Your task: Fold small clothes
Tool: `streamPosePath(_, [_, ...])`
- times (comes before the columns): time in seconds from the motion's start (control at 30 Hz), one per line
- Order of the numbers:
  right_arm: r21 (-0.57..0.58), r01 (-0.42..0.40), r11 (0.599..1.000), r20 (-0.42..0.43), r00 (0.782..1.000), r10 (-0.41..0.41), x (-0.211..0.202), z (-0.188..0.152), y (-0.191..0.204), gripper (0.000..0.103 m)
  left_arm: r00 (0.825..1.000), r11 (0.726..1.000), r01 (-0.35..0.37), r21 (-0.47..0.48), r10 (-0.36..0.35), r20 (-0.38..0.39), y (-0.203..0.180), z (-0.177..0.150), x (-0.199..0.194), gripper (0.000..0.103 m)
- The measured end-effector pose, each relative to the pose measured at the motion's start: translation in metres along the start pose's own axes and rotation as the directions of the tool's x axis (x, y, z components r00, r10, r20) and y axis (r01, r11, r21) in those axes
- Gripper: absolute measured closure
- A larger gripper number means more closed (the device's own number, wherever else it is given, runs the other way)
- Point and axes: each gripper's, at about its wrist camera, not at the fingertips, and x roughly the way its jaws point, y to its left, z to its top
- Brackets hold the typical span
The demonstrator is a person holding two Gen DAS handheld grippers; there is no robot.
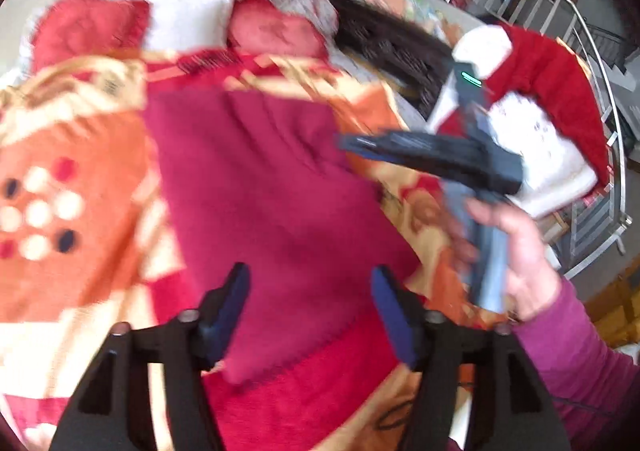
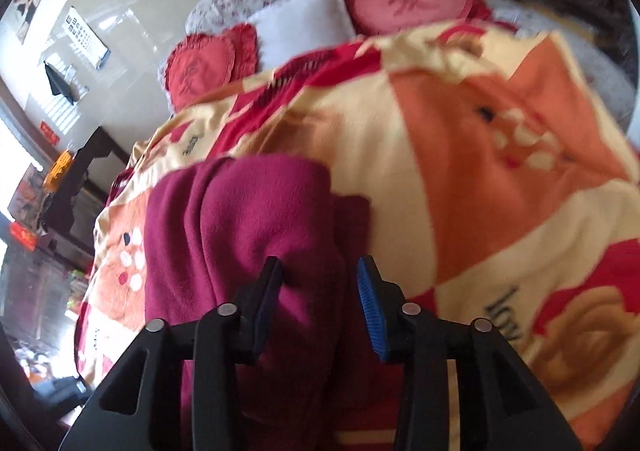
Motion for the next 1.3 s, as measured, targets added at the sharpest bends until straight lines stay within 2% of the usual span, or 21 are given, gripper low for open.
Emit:
streamPosePath(0.03, [-0.014,-0.001,1.0,0.026,1.0,0.002,-0.012,-0.001,0.004,0.081,0.999,1.0,-0.03,-0.004,0.031,0.017,0.003,-0.001,-0.005,0.031])
streamPosePath(0.1, [-0.06,-0.083,0.995,0.06,0.994,0.087,-0.033,-0.003,0.019,0.081,0.995,0.995,-0.098,-0.008,0.098,0.015,0.011,0.005,0.0,0.031])
streamPosePath(0.13, [-0.093,-0.124,0.988,0.051,0.99,0.129,-0.038,-0.006,0.028,0.081,0.991,0.991,-0.131,-0.012,0.131,0.005,0.015,0.006,0.008,0.031])
streamPosePath(0.2, [-0.177,-0.179,0.968,-0.012,0.984,0.179,-0.039,-0.02,0.052,0.081,0.989,0.99,-0.144,-0.013,0.143,-0.028,0.018,0.001,0.027,0.031])
streamPosePath(0.27, [-0.236,-0.145,0.961,-0.055,0.989,0.136,-0.03,-0.039,0.062,0.083,0.982,0.985,-0.17,-0.015,0.168,-0.085,0.019,-0.012,0.045,0.031])
streamPosePath(0.33, [-0.275,-0.05,0.96,-0.081,0.996,0.029,-0.01,-0.058,0.056,0.088,0.974,0.982,-0.186,-0.017,0.182,-0.137,0.023,-0.024,0.067,0.031])
streamPosePath(0.4, [-0.226,0.008,0.974,-0.134,0.99,-0.039,0.016,-0.073,0.032,0.103,0.97,0.984,-0.175,-0.043,0.165,-0.176,0.029,-0.031,0.082,0.031])
streamPosePath(0.47, [-0.196,-0.028,0.98,-0.116,0.993,0.005,0.007,-0.071,0.025,0.103,0.975,0.984,-0.17,-0.056,0.159,-0.157,0.031,-0.027,0.074,0.031])
streamPosePath(0.53, [-0.183,-0.056,0.981,-0.088,0.995,0.04,-0.011,-0.059,0.027,0.103,0.976,0.981,-0.191,-0.029,0.187,-0.111,0.028,-0.015,0.061,0.031])
streamPosePath(0.57, [-0.183,-0.06,0.981,-0.041,0.998,0.054,-0.022,-0.051,0.028,0.098,0.977,0.98,-0.198,-0.022,0.196,-0.084,0.025,-0.012,0.053,0.031])
streamPosePath(0.6, [-0.183,-0.043,0.982,0.004,0.999,0.045,-0.028,-0.044,0.032,0.089,0.978,0.979,-0.203,-0.019,0.202,-0.051,0.024,-0.005,0.047,0.03])
streamPosePath(0.7, [-0.182,-0.001,0.983,0.065,0.998,0.014,-0.027,-0.018,0.039,0.086,0.973,0.972,-0.233,-0.027,0.233,-0.005,0.022,0.015,0.046,0.027])
streamPosePath(0.83, [-0.179,0.008,0.984,0.055,0.998,0.001,0.007,0.004,0.045,0.086,0.953,0.952,-0.303,-0.045,0.303,0.006,0.03,0.039,0.071,0.027])
streamPosePath(0.97, [-0.153,0.114,0.982,0.007,0.993,-0.114,0.056,0.01,0.033,0.09,0.943,0.943,-0.333,-0.021,0.333,-0.026,0.033,0.048,0.099,0.017])
streamPosePath(1.0, [-0.13,0.102,0.986,0.001,0.995,-0.102,0.064,0.011,0.027,0.09,0.941,0.941,-0.338,-0.021,0.337,-0.033,0.035,0.048,0.105,0.016])
streamPosePath(1.07, [-0.098,0.084,0.992,0.024,0.996,-0.082,0.068,0.014,0.019,0.09,0.945,0.944,-0.327,-0.032,0.326,-0.037,0.039,0.048,0.112,0.015])
streamPosePath(1.2, [-0.129,0.097,0.987,0.011,0.995,-0.097,0.066,0.018,0.022,0.09,0.945,0.944,-0.328,-0.038,0.326,-0.037,0.039,0.045,0.112,0.013])
streamPosePath(1.3, [-0.118,0.083,0.99,-0.001,0.996,-0.084,0.041,0.014,0.026,0.09,0.94,0.94,-0.34,-0.022,0.339,-0.031,0.036,0.044,0.11,0.013])
